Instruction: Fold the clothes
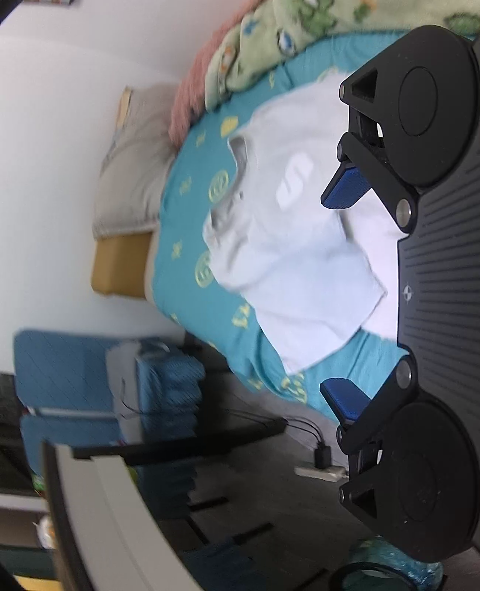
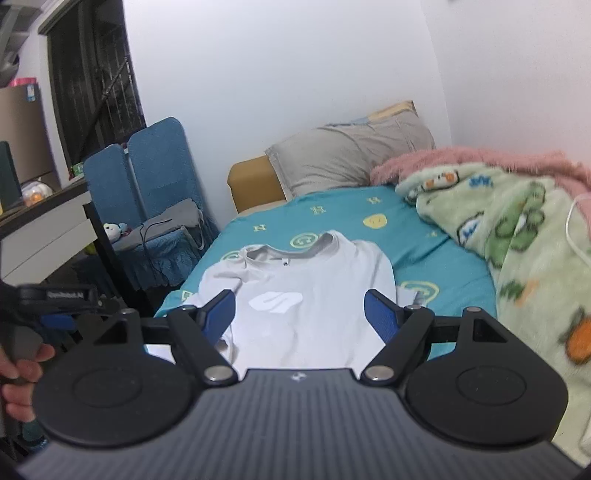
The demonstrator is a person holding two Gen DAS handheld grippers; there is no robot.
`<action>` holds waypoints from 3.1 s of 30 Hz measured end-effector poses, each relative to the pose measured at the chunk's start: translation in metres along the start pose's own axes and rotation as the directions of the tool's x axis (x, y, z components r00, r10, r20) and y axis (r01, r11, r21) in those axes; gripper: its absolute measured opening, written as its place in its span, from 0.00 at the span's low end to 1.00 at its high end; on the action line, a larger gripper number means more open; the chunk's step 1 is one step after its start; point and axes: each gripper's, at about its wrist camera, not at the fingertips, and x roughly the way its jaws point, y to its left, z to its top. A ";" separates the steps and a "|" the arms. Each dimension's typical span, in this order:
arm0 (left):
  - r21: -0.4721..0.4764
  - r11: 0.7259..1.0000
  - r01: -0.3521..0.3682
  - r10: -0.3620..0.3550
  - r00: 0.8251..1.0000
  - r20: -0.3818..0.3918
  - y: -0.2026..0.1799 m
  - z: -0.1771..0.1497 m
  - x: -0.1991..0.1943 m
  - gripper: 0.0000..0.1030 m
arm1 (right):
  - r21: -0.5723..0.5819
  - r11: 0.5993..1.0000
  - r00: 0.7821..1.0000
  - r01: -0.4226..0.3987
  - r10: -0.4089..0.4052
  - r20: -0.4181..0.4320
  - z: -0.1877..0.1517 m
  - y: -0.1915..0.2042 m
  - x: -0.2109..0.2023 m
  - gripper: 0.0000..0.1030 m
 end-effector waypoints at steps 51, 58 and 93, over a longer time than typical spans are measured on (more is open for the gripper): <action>0.077 0.965 -0.252 0.247 0.966 0.072 0.055 0.133 0.242 0.45 | 0.033 0.998 0.982 0.049 -0.042 -0.183 -0.050 -0.037 0.144 0.76; 0.044 0.998 -0.049 0.046 0.998 0.048 0.041 0.049 0.127 0.65 | -0.003 0.999 0.993 0.033 -0.033 -0.110 -0.040 -0.028 0.125 0.76; 0.102 0.984 0.148 -0.153 0.987 0.043 -0.027 -0.082 -0.038 0.82 | 0.269 0.962 0.996 0.038 -0.016 -0.084 -0.027 -0.067 0.082 0.67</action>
